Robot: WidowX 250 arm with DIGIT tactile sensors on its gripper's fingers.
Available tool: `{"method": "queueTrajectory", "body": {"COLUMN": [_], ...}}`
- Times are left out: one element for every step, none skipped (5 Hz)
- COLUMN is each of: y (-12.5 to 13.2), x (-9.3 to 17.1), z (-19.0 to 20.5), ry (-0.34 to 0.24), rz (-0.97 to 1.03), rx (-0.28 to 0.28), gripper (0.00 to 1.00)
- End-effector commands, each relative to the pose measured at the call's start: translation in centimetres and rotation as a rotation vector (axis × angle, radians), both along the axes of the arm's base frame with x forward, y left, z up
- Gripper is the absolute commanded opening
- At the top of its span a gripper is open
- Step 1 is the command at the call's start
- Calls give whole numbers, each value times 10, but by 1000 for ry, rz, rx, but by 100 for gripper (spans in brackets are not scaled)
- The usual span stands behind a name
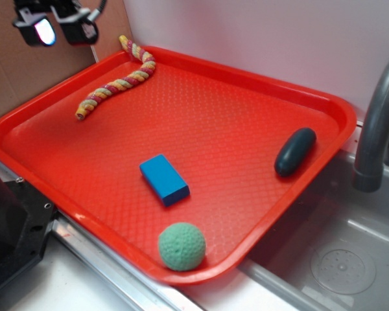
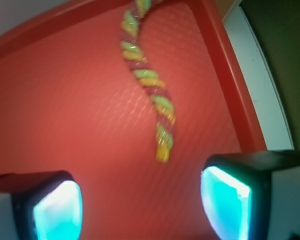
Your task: Grab the multicolored rope.
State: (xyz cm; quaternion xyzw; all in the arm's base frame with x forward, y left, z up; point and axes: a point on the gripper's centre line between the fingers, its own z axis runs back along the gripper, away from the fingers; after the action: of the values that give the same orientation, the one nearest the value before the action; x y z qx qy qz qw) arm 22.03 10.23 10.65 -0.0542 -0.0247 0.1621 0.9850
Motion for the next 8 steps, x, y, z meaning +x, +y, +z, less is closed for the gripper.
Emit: {"method": "queueTrajectory", "body": {"y": [14, 14, 14, 14, 20, 19, 14, 6], "x": [20, 20, 20, 20, 24, 28, 28, 30], "z": [-10, -10, -10, -10, -49, -81, -89, -86], "ry": [-35, -35, -35, -35, 7, -5, 8, 3], "rz": [-3, -3, -3, -3, 2, -21, -36, -55], "rx": [46, 46, 46, 46, 94, 134, 114, 121], "gripper": [100, 100, 100, 100, 100, 100, 100, 100]}}
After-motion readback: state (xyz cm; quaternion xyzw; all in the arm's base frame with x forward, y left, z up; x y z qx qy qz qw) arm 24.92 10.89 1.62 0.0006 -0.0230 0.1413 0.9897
